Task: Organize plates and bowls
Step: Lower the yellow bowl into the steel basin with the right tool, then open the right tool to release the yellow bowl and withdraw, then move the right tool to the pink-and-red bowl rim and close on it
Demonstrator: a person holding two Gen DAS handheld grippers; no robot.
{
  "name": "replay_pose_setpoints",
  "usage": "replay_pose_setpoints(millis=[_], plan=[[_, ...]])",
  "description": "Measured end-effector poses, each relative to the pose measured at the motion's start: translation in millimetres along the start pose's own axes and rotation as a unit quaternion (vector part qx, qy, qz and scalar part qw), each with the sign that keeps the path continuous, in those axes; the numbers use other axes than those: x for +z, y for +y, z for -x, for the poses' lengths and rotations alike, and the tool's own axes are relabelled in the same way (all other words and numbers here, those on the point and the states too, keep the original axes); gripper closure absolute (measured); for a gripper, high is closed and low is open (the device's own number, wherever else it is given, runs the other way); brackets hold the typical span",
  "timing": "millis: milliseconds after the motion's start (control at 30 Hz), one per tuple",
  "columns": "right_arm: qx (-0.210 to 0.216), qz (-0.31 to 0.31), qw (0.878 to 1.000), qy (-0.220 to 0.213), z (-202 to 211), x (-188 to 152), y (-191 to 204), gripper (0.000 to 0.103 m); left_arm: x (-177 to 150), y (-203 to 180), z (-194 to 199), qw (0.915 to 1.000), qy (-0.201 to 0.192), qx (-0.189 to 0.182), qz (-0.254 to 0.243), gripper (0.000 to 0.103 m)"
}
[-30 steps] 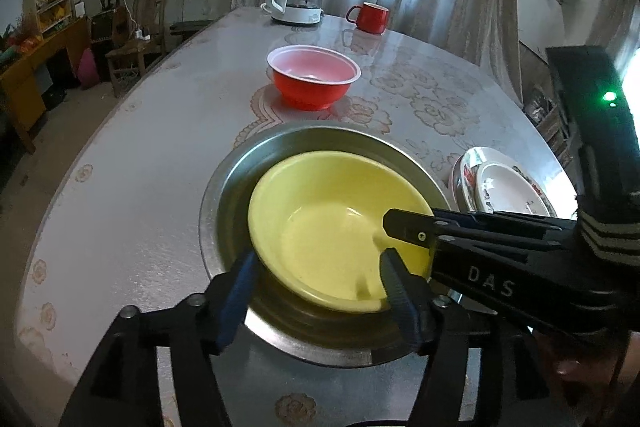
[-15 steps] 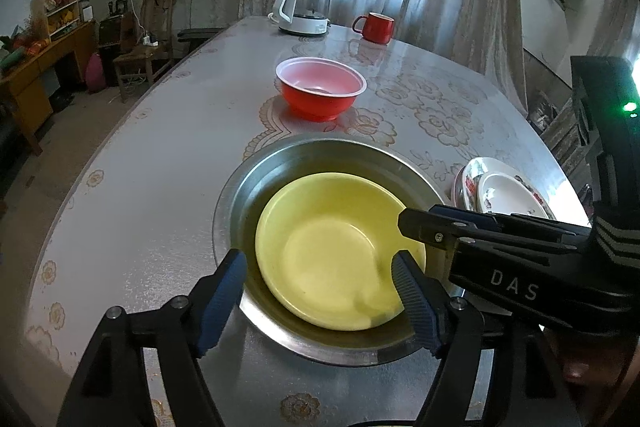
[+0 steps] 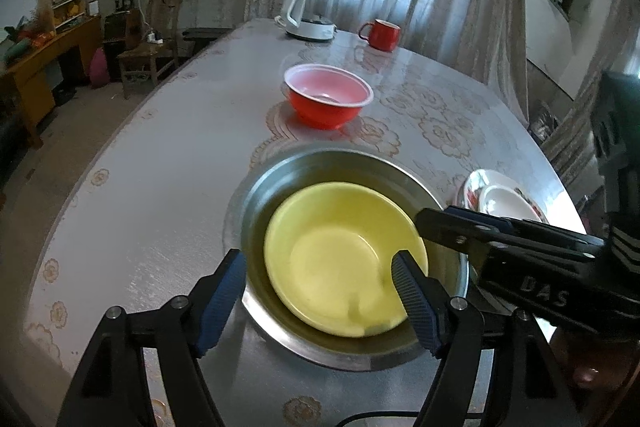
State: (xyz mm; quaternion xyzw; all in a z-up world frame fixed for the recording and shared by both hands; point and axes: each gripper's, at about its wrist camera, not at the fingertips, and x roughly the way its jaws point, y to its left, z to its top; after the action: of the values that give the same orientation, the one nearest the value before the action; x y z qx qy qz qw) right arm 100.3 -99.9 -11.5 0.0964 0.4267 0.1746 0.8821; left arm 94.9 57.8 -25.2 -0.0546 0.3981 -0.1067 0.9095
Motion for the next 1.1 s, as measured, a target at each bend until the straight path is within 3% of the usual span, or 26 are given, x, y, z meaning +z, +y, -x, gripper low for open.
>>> replay_pose_setpoints(millis=[400,833,1100], plan=[[0.004,-0.026,1.000,-0.006,5.9,14.3,-23.2,0.073,27.9,23.1,-0.1,0.9991,-0.018,0.008,0.037,0.023],[-0.002,-0.051,0.998,-0.030,5.5,41.3,-49.2,0.073,67.6,31.1,-22.0,0.9985,-0.024,0.048,0.013,0.018],[-0.004,-0.054,0.998,-0.024,-13.7,77.6,-60.1,0.062,87.9,38.3,-39.9,0.9982,-0.022,0.054,0.014,0.017]])
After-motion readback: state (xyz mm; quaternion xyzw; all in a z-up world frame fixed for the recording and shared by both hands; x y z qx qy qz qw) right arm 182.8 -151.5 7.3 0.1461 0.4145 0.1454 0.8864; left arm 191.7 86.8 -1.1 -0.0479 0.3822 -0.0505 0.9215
